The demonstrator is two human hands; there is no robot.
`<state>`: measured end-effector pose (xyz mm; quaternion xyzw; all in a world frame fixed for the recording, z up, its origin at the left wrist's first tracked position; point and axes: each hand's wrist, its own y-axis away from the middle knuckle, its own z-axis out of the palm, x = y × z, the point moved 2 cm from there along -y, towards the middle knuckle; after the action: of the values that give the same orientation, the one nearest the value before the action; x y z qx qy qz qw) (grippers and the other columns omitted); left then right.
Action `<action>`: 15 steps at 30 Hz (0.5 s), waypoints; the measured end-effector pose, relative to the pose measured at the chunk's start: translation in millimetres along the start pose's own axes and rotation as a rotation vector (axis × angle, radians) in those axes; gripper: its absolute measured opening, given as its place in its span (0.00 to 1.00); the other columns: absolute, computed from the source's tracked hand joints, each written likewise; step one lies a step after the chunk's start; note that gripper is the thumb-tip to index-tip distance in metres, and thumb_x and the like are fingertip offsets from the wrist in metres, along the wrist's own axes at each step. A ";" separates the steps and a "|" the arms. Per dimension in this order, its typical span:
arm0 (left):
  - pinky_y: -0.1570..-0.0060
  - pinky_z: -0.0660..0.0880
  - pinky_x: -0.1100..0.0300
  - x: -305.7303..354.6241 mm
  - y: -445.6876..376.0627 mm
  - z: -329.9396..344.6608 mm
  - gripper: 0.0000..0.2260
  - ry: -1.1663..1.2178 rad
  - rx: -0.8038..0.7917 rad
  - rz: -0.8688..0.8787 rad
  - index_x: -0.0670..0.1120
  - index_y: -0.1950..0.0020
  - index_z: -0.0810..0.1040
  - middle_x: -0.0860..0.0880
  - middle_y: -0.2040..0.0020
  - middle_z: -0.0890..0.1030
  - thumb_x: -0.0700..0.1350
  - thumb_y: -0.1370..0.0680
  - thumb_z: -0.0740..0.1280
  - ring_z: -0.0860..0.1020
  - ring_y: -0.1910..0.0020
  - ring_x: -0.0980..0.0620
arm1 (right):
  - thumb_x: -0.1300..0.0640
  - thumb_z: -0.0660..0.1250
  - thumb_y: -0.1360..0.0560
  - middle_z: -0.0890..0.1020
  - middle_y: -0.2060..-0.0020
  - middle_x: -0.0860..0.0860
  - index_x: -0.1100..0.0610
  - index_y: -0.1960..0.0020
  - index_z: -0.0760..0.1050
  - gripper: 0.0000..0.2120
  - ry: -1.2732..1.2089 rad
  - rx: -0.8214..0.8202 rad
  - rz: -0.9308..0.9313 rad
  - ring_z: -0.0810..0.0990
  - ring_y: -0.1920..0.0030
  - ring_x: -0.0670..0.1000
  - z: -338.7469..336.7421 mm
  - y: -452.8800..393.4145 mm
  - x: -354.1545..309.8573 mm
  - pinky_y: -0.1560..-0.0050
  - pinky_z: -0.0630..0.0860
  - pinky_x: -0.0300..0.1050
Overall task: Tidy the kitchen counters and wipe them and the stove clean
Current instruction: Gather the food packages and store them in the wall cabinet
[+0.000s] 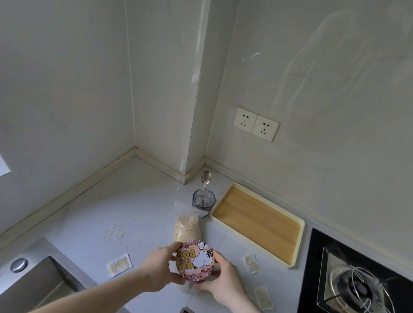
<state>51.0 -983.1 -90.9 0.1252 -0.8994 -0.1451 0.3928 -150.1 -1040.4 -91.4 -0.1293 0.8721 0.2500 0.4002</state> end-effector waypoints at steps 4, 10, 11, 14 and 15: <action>0.39 0.75 0.59 25.6 14.0 -34.6 0.35 -0.001 0.031 0.133 0.60 0.30 0.70 0.68 0.45 0.75 0.50 0.32 0.82 0.75 0.42 0.58 | 0.47 0.85 0.41 0.81 0.41 0.34 0.31 0.35 0.71 0.40 -0.012 0.014 -0.099 0.79 0.41 0.40 -22.8 7.0 -23.1 0.43 0.74 0.36; 0.33 0.73 0.57 73.6 41.8 -97.6 0.32 0.123 0.148 0.367 0.72 0.37 0.69 0.69 0.39 0.79 0.56 0.33 0.82 0.74 0.35 0.66 | 0.50 0.85 0.37 0.82 0.42 0.33 0.31 0.33 0.70 0.39 -0.069 0.051 -0.275 0.80 0.41 0.36 -80.5 33.0 -96.7 0.37 0.74 0.37; 0.33 0.73 0.57 85.0 48.1 -110.6 0.32 0.166 0.175 0.406 0.71 0.36 0.70 0.69 0.38 0.79 0.56 0.33 0.82 0.74 0.35 0.68 | 0.53 0.85 0.36 0.82 0.42 0.33 0.32 0.34 0.70 0.38 -0.082 0.072 -0.320 0.81 0.41 0.37 -93.2 40.0 -114.2 0.37 0.74 0.36; 0.34 0.74 0.57 124.2 68.1 -149.9 0.33 0.266 0.255 0.528 0.65 0.31 0.71 0.64 0.36 0.80 0.61 0.33 0.80 0.76 0.36 0.65 | 0.54 0.83 0.34 0.82 0.40 0.36 0.36 0.32 0.70 0.37 -0.123 0.115 -0.442 0.80 0.39 0.39 -129.0 58.0 -166.2 0.35 0.74 0.37; 0.34 0.74 0.57 139.1 76.5 -164.8 0.34 0.291 0.282 0.574 0.64 0.30 0.71 0.62 0.36 0.80 0.63 0.33 0.79 0.77 0.36 0.63 | 0.51 0.83 0.34 0.82 0.38 0.37 0.36 0.31 0.70 0.37 -0.140 0.131 -0.483 0.79 0.37 0.40 -141.9 65.4 -184.6 0.35 0.75 0.39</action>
<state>73.1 -986.2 136.8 -0.0604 -0.8437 0.1164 0.5205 -148.5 -1057.2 149.9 -0.2899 0.8004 0.0987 0.5154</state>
